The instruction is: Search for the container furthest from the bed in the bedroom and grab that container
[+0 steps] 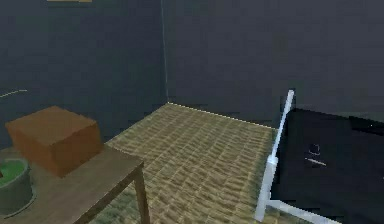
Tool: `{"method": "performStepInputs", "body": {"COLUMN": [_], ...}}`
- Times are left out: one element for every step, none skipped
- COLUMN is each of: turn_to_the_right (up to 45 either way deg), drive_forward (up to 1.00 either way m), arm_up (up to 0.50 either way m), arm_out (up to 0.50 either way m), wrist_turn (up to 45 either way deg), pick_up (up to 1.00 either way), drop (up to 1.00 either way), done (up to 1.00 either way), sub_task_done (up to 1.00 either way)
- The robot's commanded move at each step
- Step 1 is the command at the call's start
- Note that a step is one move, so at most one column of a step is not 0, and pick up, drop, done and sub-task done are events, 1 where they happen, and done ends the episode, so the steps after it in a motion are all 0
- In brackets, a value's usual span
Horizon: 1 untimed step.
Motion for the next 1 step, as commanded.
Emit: {"method": "performStepInputs", "body": {"turn_to_the_right": [0.0], "drive_forward": [0.8], "arm_up": [0.0], "arm_out": [0.0], "wrist_turn": [0.0], "pick_up": [0.0], "drop": [0.0], "done": [0.0], "sub_task_done": [0.0]}}
